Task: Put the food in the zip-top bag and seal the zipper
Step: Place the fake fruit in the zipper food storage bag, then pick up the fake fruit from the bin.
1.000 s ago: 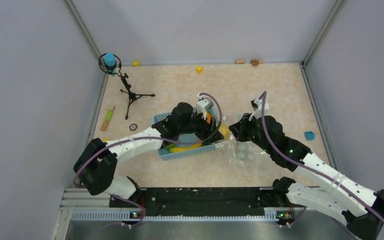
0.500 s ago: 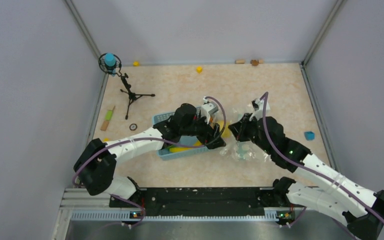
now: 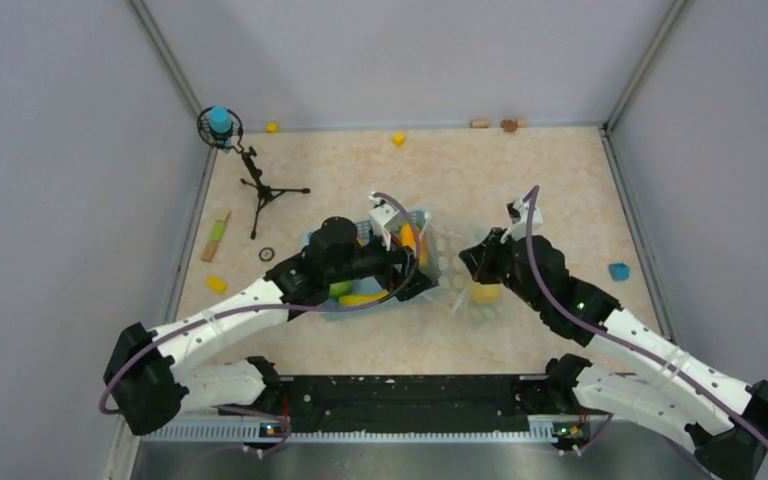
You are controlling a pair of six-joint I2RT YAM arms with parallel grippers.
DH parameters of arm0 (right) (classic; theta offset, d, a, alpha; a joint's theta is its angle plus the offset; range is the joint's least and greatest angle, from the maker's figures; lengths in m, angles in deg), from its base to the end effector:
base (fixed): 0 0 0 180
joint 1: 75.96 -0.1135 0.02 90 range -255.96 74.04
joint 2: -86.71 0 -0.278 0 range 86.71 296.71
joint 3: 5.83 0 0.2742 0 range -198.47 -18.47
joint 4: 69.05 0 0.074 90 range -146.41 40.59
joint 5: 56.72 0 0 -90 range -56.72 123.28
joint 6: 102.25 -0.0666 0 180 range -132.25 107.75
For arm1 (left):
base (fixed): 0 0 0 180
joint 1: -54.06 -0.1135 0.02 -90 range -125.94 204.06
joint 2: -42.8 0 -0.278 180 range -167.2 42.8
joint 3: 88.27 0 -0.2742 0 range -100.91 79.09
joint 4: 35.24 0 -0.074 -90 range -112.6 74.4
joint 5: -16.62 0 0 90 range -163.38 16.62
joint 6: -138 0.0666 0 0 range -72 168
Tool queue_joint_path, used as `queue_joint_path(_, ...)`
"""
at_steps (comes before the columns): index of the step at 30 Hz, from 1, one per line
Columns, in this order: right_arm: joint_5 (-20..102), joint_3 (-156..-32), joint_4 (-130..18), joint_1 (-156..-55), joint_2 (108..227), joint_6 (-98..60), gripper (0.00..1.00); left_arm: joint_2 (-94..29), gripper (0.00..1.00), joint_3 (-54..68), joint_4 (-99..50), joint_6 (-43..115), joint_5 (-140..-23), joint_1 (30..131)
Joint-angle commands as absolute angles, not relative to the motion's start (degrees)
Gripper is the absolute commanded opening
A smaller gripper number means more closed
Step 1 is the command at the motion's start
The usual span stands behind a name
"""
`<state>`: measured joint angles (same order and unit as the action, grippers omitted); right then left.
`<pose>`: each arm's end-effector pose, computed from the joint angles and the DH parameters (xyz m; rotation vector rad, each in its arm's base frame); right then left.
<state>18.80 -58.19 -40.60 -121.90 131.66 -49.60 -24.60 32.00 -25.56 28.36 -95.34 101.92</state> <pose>0.1680 0.1497 0.2955 0.0241 1.9948 0.7183 0.1925 -0.2499 0.2931 0.7652 1.8724 -1.1410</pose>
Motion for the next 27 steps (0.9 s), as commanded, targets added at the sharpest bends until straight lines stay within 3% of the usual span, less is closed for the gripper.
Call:
queue_joint_path(1, 15.3, -58.5, -41.6, -121.8, 130.4, -50.8, 0.0, -17.1, 0.97, 35.1, -27.7, 26.5, -87.7, 102.0)
queue_joint_path(7, 11.9, -59.6, -38.4, -121.8, 130.1, -50.4, 0.0, -10.7, 0.97, 40.3, -26.8, 21.4, -69.4, 102.0)
queue_joint_path(11, 8.9, -60.0, -36.2, -121.8, 129.0, -50.3, 0.0, -11.1, 0.97, 41.0, -24.4, 19.9, -63.4, 101.2)
queue_joint_path(20, 5.2, -59.9, -34.4, -121.8, 128.0, -49.7, 0.0, -23.7, 0.97, 39.1, -27.7, 11.8, -73.1, 89.5)
queue_joint_path(27, 3.5, -59.6, -34.4, -121.8, 128.5, -49.2, 0.0, -31.2, 0.97, 37.0, -29.7, 6.4, -73.0, 87.8)
